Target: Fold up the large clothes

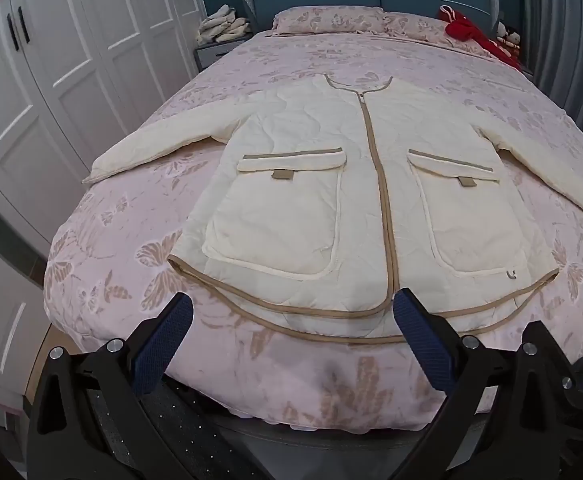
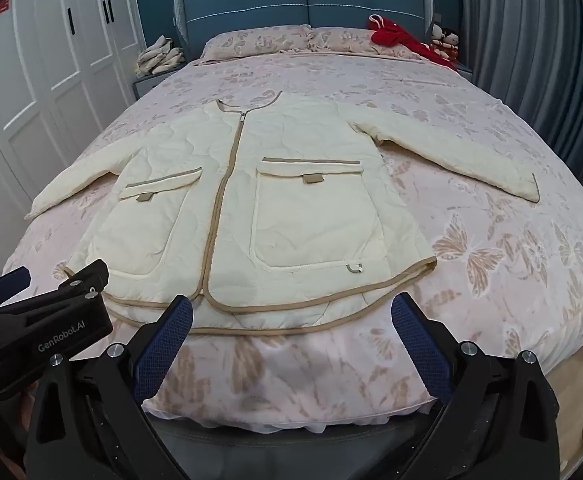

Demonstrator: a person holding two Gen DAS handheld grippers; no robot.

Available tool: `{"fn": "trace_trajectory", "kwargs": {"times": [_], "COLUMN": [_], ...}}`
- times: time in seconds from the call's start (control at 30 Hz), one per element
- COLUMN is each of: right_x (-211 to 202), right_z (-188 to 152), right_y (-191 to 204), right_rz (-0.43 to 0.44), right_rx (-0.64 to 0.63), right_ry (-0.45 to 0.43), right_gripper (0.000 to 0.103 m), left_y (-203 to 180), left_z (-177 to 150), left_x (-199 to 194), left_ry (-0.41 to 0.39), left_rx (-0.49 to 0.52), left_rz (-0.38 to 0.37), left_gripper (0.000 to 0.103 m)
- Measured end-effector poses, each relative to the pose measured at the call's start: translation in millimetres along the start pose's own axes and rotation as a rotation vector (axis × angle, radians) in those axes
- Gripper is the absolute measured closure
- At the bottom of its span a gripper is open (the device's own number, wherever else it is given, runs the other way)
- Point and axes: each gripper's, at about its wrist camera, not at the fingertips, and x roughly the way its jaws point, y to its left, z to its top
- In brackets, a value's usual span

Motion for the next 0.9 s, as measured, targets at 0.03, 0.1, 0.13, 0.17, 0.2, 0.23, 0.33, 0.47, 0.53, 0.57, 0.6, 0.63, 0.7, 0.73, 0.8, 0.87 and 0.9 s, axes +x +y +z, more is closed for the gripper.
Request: {"fn": "trace_trajectory", "kwargs": {"times": [0.03,0.1,0.13,0.17,0.2,0.23,0.33,0.47,0.53,0.57,0.6,0.63,0.7,0.73,0.8,0.87,0.9], "right_x": [0.2,0.3,0.9,1.5,2.1,2.8,-1.2,-1.3,1.5,1.5,2.0,2.5,2.9,3.7,4.0,3.7,4.1], "right_z": [0.7,2.0,2.6,3.2,3.9,4.7,1.9,2.5,4.7,4.6,5.1,5.9,7.4,8.0,8.9,8.3,8.8], "right_y": [0.0,1.5,1.3,1.1,0.8,0.7,4.3,5.8,6.6,7.2,7.8,7.6,7.1,6.6,5.8,6.3,6.4], "right_rz": [0.0,0.003,0.002,0.002,0.002,0.003,0.01,0.003,0.0,0.0,-0.002,-0.002,-0.002,-0.002,0.0,-0.002,-0.002], "right_rx": [0.003,-0.006,-0.008,-0.01,-0.01,-0.011,-0.013,-0.024,-0.022,-0.023,-0.025,-0.025,-0.024,-0.024,-0.022,-0.025,-0.025], "right_ry": [0.002,0.002,0.004,0.004,0.004,0.005,0.001,-0.002,0.004,0.005,0.006,0.007,0.005,0.006,0.007,0.007,0.009], "right_gripper": [0.005,0.005,0.005,0.005,0.005,0.005,0.005,0.005,0.005,0.005,0.005,0.005,0.005,0.005,0.005,0.005,0.005], "left_y": [0.7,3.3,-0.6,0.2,0.9,1.7,0.3,0.5,0.5,0.3,0.7,0.8,-0.7,-0.5,-0.5,-1.4,-1.8], "left_z": [-0.3,-1.3,0.0,-0.2,-0.5,-0.8,2.1,0.4,1.6,1.6,1.6,2.0,4.0,4.3,5.5,6.4,6.6], "left_x": [0.1,0.6,-1.8,-1.8,-1.8,-1.6,-0.9,2.9,3.5,3.5,3.8,4.2,5.7,5.9,7.0,8.3,8.8], "left_ry": [0.001,0.005,0.007,0.01,0.013,0.016,0.024,0.03,0.032,0.034,0.036,0.037,0.04,0.041,0.043,0.045,0.045], "left_rx": [-0.002,-0.01,-0.007,-0.011,-0.013,-0.016,-0.01,-0.001,-0.001,-0.002,-0.004,-0.005,-0.002,-0.002,-0.005,-0.004,-0.004], "left_rz": [0.001,0.004,-0.001,-0.001,-0.002,-0.001,-0.005,-0.006,-0.006,-0.006,-0.006,-0.006,-0.005,-0.004,-0.006,-0.005,-0.004], "left_gripper": [0.005,0.005,0.005,0.005,0.005,0.005,0.005,0.005,0.005,0.005,0.005,0.005,0.005,0.005,0.005,0.005,0.005]}}
